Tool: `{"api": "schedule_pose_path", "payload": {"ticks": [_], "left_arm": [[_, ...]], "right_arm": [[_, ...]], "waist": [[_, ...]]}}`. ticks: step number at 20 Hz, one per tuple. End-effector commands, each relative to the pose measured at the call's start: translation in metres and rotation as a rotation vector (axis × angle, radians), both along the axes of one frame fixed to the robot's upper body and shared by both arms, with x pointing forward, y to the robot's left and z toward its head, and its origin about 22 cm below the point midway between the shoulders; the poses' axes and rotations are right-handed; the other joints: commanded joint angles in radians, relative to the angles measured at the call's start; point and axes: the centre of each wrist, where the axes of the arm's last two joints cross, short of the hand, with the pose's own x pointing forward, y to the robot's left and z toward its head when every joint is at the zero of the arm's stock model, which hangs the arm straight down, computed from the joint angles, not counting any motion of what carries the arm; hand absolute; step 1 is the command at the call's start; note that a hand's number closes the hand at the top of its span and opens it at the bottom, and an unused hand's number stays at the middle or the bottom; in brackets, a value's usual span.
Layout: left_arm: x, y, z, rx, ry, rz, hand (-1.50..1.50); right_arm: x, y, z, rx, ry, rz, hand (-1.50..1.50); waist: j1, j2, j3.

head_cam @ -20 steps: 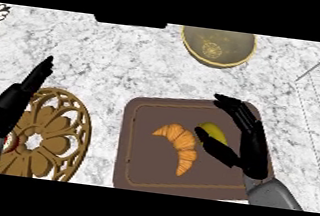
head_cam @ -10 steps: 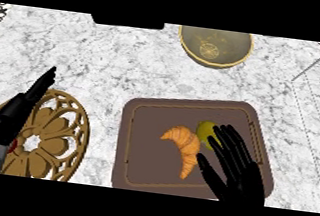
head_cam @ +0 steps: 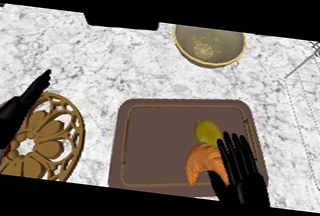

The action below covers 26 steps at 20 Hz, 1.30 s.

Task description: Pick the croissant from the tray and place it in the tiered shelf

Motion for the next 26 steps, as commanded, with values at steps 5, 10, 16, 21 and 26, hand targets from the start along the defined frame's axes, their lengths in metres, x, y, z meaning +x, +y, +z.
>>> {"api": "schedule_pose_path", "payload": {"ticks": [5,10,16,21,26], "left_arm": [[0.005,-0.002,0.002,0.004,-0.016,-0.008,0.00],[0.010,-0.006,0.002,-0.012,-0.017,-0.024,0.00],[0.013,-0.015,-0.002,0.004,-0.029,-0.066,0.00],[0.016,-0.025,0.004,-0.009,-0.021,-0.069,0.00],[0.024,-0.010,-0.006,-0.015,-0.029,-0.084,0.00]], "right_arm": [[-0.017,0.054,0.012,-0.191,0.184,-0.229,-1.50],[-0.028,0.109,0.057,-0.251,0.168,-0.380,-1.50],[-0.042,0.149,0.060,-0.316,0.171,-0.421,-1.50],[-0.060,0.151,0.048,-0.318,0.154,-0.421,-1.50],[-0.029,0.166,0.048,-0.316,0.063,-0.422,-1.50]], "waist": [[0.010,0.011,0.007],[0.032,0.015,0.011],[0.071,0.021,0.017],[0.068,0.021,0.017],[0.070,0.022,0.017]]}}
